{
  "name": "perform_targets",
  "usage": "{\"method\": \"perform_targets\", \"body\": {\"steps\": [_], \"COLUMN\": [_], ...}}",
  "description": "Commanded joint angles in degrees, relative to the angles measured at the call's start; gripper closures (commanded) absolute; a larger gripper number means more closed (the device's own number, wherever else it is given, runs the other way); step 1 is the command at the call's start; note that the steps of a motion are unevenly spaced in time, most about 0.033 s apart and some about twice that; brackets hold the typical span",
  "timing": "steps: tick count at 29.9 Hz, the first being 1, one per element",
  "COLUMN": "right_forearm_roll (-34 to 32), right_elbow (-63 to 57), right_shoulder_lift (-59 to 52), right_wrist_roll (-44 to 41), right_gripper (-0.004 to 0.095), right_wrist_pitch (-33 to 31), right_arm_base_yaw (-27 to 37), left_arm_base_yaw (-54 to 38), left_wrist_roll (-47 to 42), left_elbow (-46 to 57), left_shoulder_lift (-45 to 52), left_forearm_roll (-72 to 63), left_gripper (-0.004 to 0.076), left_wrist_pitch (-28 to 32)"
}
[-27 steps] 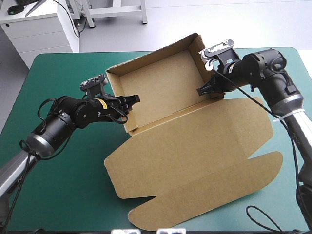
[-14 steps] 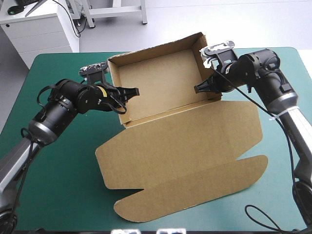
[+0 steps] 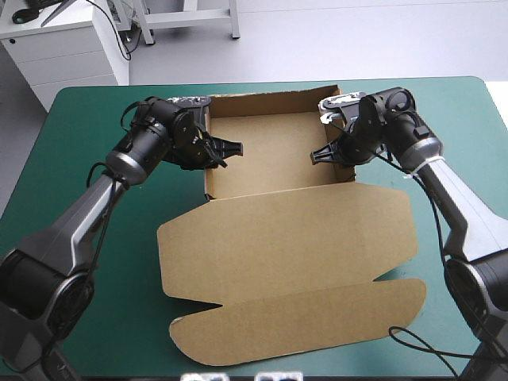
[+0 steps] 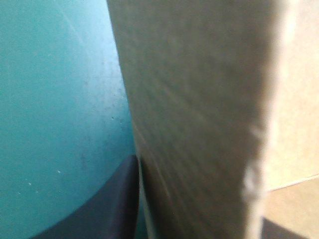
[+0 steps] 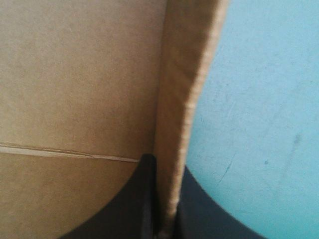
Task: Fold the box
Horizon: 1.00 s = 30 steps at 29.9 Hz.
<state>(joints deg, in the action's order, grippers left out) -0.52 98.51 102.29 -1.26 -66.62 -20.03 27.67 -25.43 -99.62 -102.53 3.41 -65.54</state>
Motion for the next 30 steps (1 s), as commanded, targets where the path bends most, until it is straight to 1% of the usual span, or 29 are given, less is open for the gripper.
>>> {"method": "perform_targets", "body": {"steps": [1, 5, 10, 12, 18, 24, 25, 28, 30], "right_forearm_roll": [-1.07, -0.59, 0.52, 1.01, 1.01, 1.01, 1.01, 1.01, 1.14], "right_elbow": [1.70, 1.70, 1.70, 1.70, 1.70, 1.70, 1.70, 1.70, 1.70], "right_shoulder_lift": [-0.84, 0.64, 2.36, 3.13, 3.78, 3.78, 3.78, 3.78, 3.78], "right_wrist_roll": [1.26, 1.26, 1.26, 1.26, 0.68, 0.26, 0.26, 0.04, 0.04], "right_gripper": [0.0922, 0.0922, 0.0922, 0.0922, 0.0922, 0.0921, 0.0921, 0.0903, 0.0862], "right_wrist_pitch": [0.42, 0.79, 0.76, 0.76, 0.76, 0.56, 0.56, 0.38, -0.33], "right_arm_base_yaw": [0.12, 0.12, 0.12, 0.12, 0.12, 0.12, 0.12, 0.12, 0.12], "left_arm_base_yaw": [0.47, 0.47, 0.47, 0.47, 0.47, 0.47, 0.47, 0.47, 0.47], "left_wrist_roll": [2.82, 6.05, 6.20, 6.20, 6.29, 6.29, 6.29, 7.45, 7.79], "left_elbow": [-3.10, -3.10, -3.10, -3.10, -3.10, -3.10, -3.10, -3.10, -3.10], "left_shoulder_lift": [-1.94, -6.30, -9.40, -9.77, -9.77, -9.77, -9.77, -9.77, -9.77], "left_forearm_roll": [1.27, 1.47, 1.47, 1.73, 2.12, 3.46, 3.46, 3.31, 3.42], "left_gripper": [0.0731, 0.0731, 0.0731, 0.0731, 0.0731, 0.0728, 0.0722, 0.0666, 0.0593], "left_wrist_pitch": [-1.74, -3.25, -4.03, -4.01, -6.49, -6.75, -6.75, -7.21, -7.61]}}
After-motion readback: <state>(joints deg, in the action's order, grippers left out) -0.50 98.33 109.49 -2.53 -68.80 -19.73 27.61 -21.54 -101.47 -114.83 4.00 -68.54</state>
